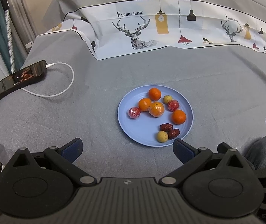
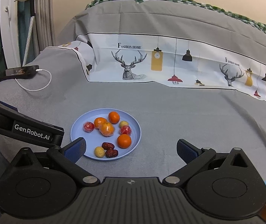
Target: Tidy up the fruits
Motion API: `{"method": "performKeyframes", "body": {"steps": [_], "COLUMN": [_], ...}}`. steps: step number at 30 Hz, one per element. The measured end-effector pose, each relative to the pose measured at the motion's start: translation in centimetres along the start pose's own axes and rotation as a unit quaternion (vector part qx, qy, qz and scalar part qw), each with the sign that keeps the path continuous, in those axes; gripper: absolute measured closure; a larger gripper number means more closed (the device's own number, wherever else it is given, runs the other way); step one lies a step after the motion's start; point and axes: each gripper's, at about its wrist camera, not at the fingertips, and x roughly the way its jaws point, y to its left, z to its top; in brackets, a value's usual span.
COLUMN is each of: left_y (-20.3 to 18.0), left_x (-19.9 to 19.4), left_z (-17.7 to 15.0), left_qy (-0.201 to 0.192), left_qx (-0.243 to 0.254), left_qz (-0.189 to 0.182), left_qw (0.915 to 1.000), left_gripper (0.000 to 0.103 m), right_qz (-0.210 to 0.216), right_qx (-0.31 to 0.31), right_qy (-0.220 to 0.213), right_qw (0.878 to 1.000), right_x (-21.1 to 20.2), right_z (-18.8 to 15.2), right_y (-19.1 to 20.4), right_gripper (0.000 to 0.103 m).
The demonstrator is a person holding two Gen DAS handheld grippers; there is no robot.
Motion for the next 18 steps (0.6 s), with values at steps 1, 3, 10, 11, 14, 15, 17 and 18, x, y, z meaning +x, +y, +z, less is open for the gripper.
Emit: {"method": "performKeyframes", "body": {"steps": [1, 3, 10, 11, 14, 15, 17, 18], "left_y": [0.06, 0.22, 0.66, 0.69, 0.55, 0.42, 0.15, 0.02], "left_x": [-0.04, -0.14, 0.08, 0.12, 0.36, 0.51, 0.63, 0.56], "left_z": [-0.06, -0.18, -0.28, -0.27, -0.23, -0.17, -0.16, -0.17], "left_qy": [0.0, -0.003, 0.004, 0.004, 0.005, 0.008, 0.009, 0.007], "left_qx": [-0.001, -0.003, -0.009, -0.01, -0.009, -0.008, -0.006, -0.003], "left_qz": [-0.001, 0.0, 0.009, 0.009, 0.012, 0.013, 0.013, 0.012], "left_qw": [1.0, 1.0, 0.9999, 0.9999, 0.9999, 0.9998, 0.9999, 0.9999], "left_gripper": [0.0, 0.0, 0.0, 0.0, 0.0, 0.0, 0.0, 0.0], "right_qz": [0.0, 0.0, 0.001, 0.002, 0.004, 0.005, 0.007, 0.009], "right_qx": [0.001, 0.001, 0.002, 0.002, 0.004, 0.004, 0.005, 0.006], "right_qy": [0.001, 0.003, 0.007, 0.007, 0.01, 0.012, 0.012, 0.011], "right_qw": [1.0, 1.0, 1.0, 1.0, 1.0, 1.0, 1.0, 1.0], "right_x": [0.05, 0.09, 0.56, 0.6, 0.71, 0.72, 0.67, 0.6], "right_z": [-0.02, -0.12, -0.14, -0.13, -0.23, -0.26, -0.3, -0.32], "right_y": [0.01, -0.07, 0.12, 0.12, -0.04, -0.12, -0.23, -0.24], "right_gripper": [0.001, 0.001, 0.001, 0.001, 0.001, 0.001, 0.001, 0.001]}}
